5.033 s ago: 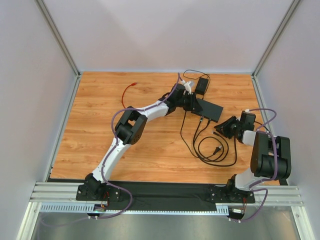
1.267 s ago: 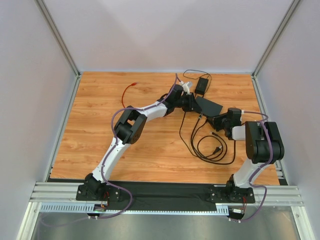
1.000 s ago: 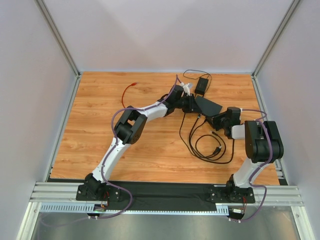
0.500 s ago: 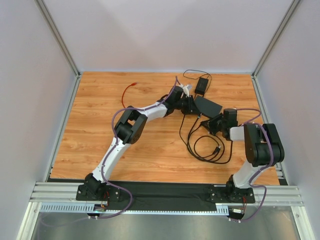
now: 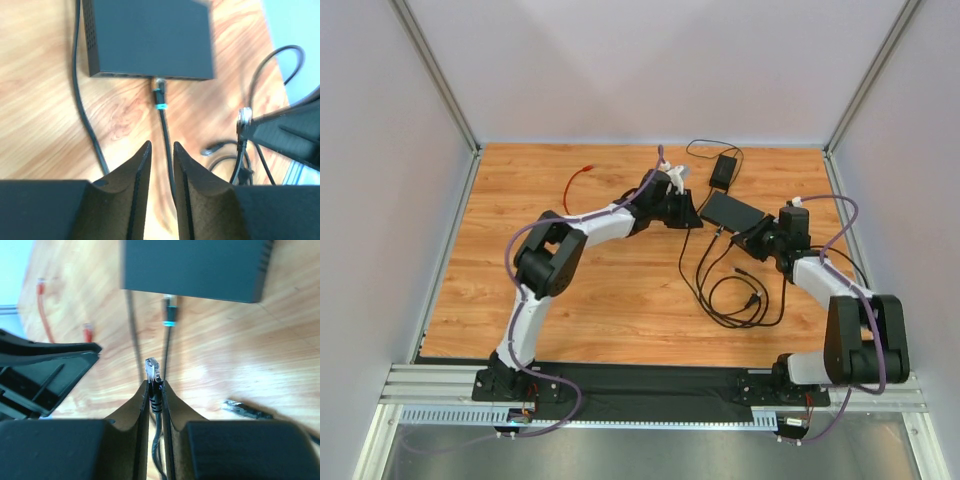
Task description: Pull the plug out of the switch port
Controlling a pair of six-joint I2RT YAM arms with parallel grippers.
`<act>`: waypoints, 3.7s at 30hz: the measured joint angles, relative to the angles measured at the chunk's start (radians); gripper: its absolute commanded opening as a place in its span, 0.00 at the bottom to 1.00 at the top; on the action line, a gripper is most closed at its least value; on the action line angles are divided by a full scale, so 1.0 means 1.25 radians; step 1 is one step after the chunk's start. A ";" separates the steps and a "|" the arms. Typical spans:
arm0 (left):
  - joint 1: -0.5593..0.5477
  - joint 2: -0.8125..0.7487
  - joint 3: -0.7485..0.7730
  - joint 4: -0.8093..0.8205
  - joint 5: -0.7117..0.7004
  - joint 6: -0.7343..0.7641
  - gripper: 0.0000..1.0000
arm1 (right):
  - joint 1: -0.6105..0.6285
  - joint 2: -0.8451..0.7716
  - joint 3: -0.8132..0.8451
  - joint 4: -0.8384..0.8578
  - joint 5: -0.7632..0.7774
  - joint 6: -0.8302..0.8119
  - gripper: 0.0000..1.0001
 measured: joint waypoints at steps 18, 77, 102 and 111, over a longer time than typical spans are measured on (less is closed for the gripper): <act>0.171 -0.255 -0.241 0.045 -0.161 0.142 0.36 | 0.001 -0.384 0.419 -0.373 0.143 -0.170 0.10; 0.393 -0.553 -0.548 0.133 -0.245 0.082 0.42 | 0.341 0.587 0.956 -0.256 0.094 0.005 0.57; 0.059 0.131 0.175 -0.005 -0.041 0.042 0.25 | 0.034 0.060 0.238 -0.279 0.156 -0.159 0.09; 0.052 0.198 0.278 -0.074 -0.047 0.005 0.19 | 0.030 0.103 0.238 -0.266 0.125 -0.158 0.08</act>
